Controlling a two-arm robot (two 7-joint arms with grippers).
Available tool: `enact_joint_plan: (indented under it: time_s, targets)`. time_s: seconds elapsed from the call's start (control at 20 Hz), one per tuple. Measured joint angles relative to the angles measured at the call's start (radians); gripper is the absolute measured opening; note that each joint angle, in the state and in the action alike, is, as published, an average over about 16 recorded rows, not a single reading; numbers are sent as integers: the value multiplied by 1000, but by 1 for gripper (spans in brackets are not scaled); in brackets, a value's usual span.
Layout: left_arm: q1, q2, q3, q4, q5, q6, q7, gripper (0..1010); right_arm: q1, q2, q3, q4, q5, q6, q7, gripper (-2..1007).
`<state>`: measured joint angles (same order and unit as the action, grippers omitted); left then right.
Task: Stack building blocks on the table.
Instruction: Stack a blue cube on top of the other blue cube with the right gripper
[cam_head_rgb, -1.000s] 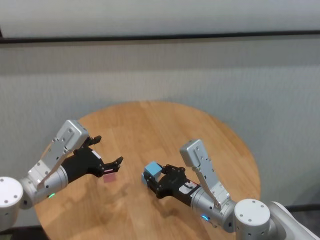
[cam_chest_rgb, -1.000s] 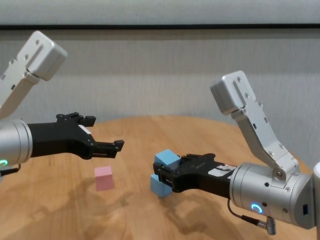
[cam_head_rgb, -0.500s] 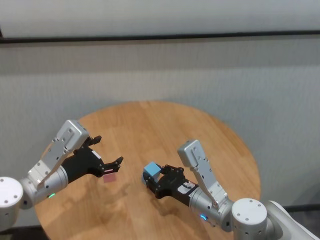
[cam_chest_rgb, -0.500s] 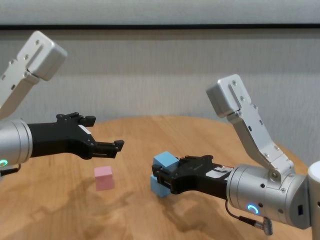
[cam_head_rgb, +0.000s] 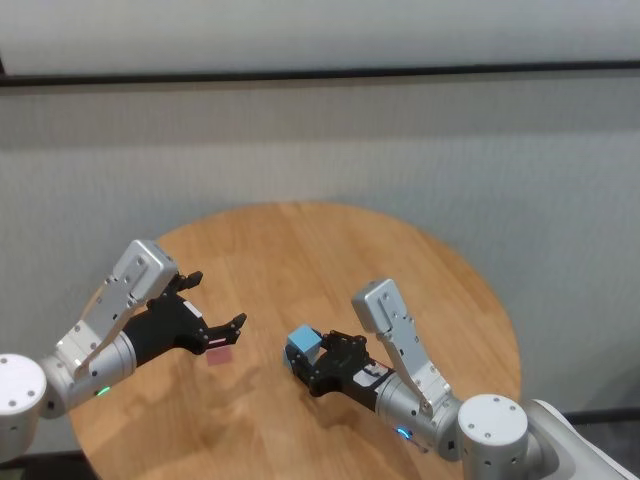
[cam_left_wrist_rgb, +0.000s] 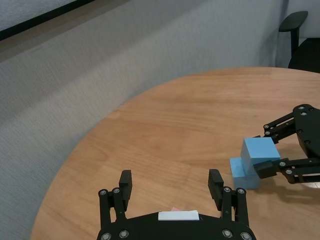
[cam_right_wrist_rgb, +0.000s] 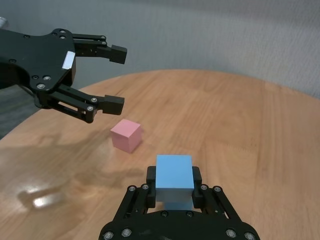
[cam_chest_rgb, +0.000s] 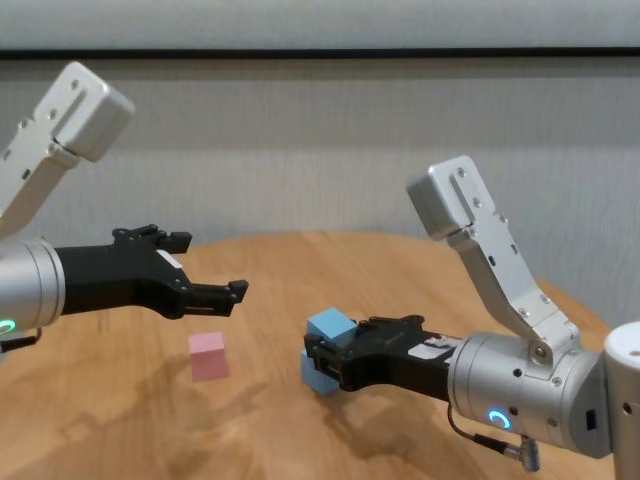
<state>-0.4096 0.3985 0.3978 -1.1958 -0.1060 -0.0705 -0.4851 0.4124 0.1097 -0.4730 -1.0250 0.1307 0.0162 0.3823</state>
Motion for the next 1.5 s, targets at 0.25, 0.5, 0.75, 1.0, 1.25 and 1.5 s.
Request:
enact_joint_plan:
  time_s: [0.25,0.5,0.75,1.0,1.25,1.5]
  targets:
    - [0,0,0,0,0,0,0,1002,10,-7,1,20,-5,-5,-2,370]
    - [0,0,0,0,0,0,0,1002,19,-13,2,37,-11,-11,-2,370]
    - [0,0,0,0,0,0,0,1002,25,-19,3,50,-16,-14,-2,370]
    - [0,0,0,0,0,0,0,1002,29,-24,5,58,-20,-16,-5,370]
    - [0,0,0,0,0,0,0,1002,31,-27,6,64,-24,-18,-8,370]
    - [0,0,0,0,0,0,0,1002,32,-30,7,68,-29,-20,-12,370]
